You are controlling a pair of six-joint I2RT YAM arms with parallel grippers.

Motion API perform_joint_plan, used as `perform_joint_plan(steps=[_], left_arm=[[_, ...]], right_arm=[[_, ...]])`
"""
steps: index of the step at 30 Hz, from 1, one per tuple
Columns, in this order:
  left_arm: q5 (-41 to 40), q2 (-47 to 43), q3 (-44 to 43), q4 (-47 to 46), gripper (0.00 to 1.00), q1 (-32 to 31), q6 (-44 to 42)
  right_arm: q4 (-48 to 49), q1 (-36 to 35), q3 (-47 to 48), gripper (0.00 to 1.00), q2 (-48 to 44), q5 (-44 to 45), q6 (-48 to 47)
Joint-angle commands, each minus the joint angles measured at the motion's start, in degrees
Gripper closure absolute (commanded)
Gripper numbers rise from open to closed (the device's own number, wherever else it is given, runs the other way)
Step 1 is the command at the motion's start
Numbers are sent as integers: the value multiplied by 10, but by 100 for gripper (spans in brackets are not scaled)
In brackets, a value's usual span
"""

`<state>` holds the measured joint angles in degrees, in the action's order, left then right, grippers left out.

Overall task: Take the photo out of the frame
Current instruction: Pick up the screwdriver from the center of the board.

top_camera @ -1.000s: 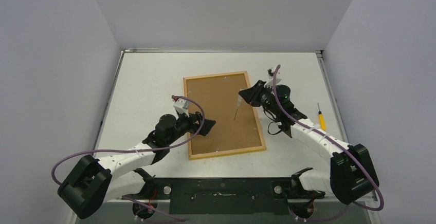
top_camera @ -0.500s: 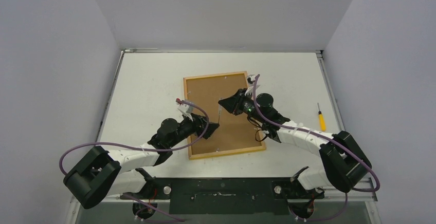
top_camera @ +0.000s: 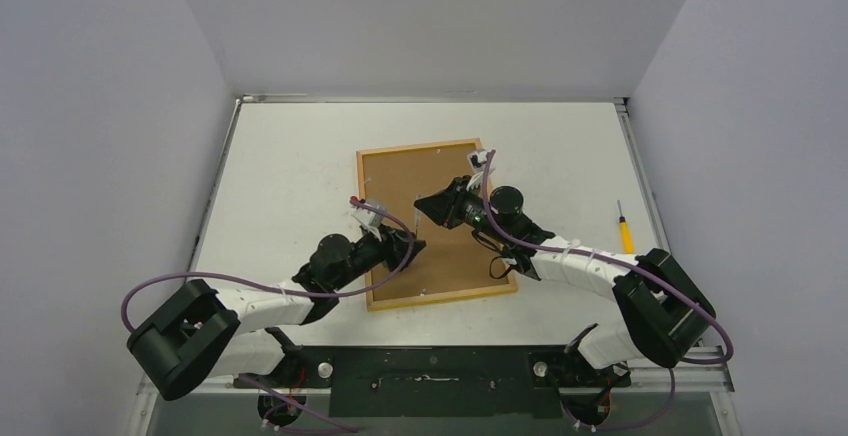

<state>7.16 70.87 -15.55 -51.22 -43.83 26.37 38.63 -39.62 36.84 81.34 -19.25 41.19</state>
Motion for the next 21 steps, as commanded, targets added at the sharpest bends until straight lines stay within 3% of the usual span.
perform_joint_plan(steps=[1,3,5,9,14,19,21], left_arm=[[-17,6,-13,-21,73,-7,-33],[-32,4,-13,-11,91,-7,-52],[-57,-3,-12,4,100,-7,-70],[-61,-19,2,-2,100,-8,-97],[-61,-22,3,-1,100,-15,-117],[-60,-10,-4,10,100,-23,-137],[-49,-6,-5,7,100,-26,-150]], right_arm=[[43,-6,16,94,-9,5,-3],[39,-7,16,94,-13,6,-5],[27,-7,16,94,-17,9,-9],[-17,-7,17,76,-33,15,-27],[-159,0,54,36,-57,19,-77],[-324,32,130,22,-41,-64,-122],[-375,51,157,21,-31,-102,-134]])
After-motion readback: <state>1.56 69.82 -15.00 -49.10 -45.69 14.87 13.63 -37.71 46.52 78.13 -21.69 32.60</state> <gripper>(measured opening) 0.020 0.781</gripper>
